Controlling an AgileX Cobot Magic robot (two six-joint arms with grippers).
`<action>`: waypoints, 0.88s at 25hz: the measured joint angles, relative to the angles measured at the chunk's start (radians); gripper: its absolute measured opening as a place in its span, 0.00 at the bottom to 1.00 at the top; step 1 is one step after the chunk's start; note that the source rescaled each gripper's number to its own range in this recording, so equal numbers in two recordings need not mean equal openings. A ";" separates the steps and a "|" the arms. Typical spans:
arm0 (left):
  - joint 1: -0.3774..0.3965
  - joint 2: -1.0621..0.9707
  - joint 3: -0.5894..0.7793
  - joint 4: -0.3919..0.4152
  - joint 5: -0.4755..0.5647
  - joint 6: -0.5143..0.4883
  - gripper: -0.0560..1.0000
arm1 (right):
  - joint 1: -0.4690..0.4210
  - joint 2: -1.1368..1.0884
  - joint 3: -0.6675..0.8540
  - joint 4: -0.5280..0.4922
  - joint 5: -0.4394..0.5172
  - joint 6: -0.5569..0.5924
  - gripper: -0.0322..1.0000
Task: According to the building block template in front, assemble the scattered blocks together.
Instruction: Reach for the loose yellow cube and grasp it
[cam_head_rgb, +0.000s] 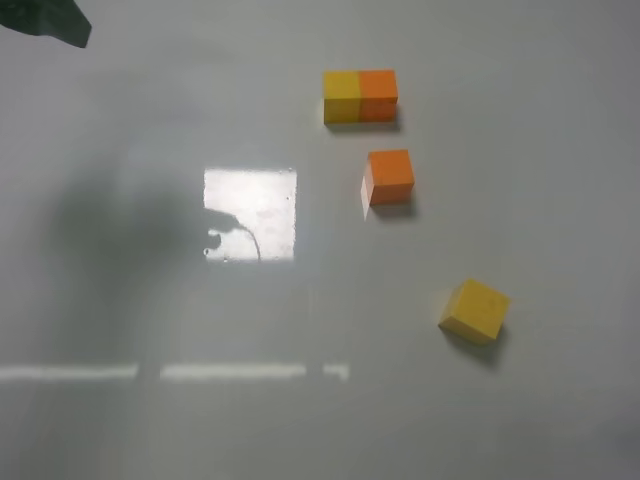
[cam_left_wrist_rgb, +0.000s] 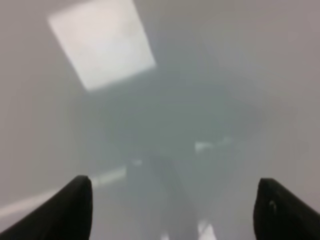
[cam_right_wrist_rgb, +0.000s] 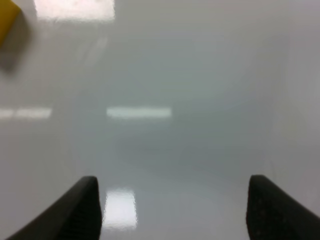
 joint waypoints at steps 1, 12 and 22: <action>0.038 -0.044 0.038 0.002 -0.002 -0.035 0.78 | 0.000 0.000 0.000 0.000 0.000 0.000 0.57; 0.320 -0.500 0.505 0.001 -0.005 -0.150 0.78 | 0.000 0.000 0.000 0.000 0.000 0.000 0.57; 0.332 -0.884 0.854 -0.145 -0.015 -0.085 0.78 | 0.000 0.000 0.000 0.000 0.000 0.000 0.57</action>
